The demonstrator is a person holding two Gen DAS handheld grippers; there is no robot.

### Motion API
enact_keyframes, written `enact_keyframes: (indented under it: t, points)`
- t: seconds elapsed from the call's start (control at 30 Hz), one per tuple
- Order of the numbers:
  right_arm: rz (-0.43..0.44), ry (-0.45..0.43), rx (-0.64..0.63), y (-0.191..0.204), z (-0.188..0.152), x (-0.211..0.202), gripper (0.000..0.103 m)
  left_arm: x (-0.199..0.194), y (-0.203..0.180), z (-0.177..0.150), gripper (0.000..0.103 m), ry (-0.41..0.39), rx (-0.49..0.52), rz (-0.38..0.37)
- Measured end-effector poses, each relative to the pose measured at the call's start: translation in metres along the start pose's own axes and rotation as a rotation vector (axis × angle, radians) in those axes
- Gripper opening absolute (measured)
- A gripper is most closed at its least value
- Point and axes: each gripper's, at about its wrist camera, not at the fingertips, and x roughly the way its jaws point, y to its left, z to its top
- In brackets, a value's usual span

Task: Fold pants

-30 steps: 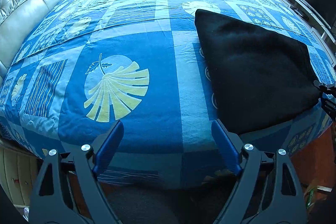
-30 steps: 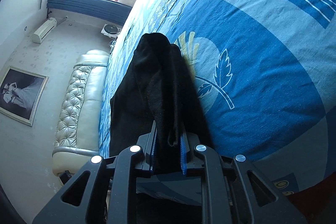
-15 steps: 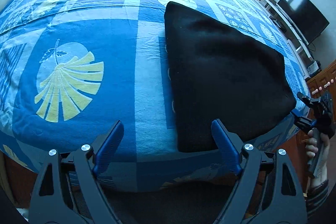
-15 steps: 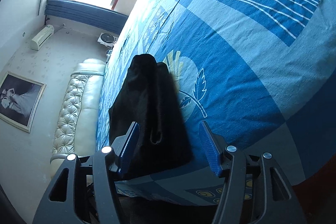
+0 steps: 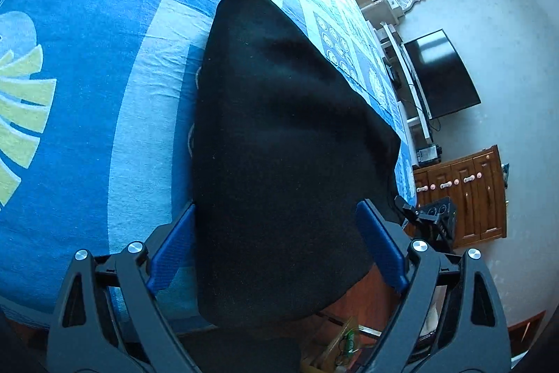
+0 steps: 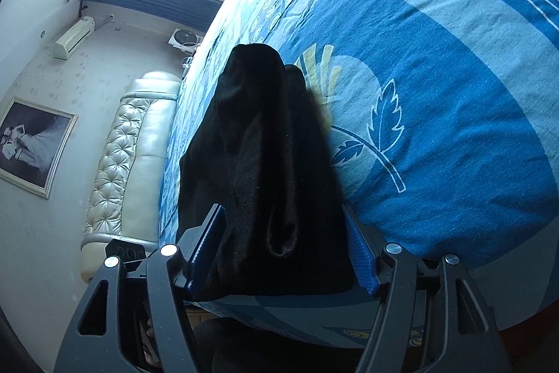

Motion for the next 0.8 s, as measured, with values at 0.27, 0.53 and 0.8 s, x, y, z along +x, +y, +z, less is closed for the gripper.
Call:
enact_keyframes:
  t: [0.27,0.53,0.8]
  points:
    - [-0.065,0.023,-0.106,0.009,-0.008,0.012,0.051,0.017,0.003,-0.007,0.055,0.024,0.05,0.039]
    - [-0.036,0.017,-0.109,0.02,-0.013,0.016,0.043,0.008,-0.011,-0.005,0.033,0.017,0.124,0.106]
    - [-0.002,0.083,-0.166,0.054,-0.032,0.054,0.042,-0.032,0.006,0.001,0.03,-0.033,0.147,0.199]
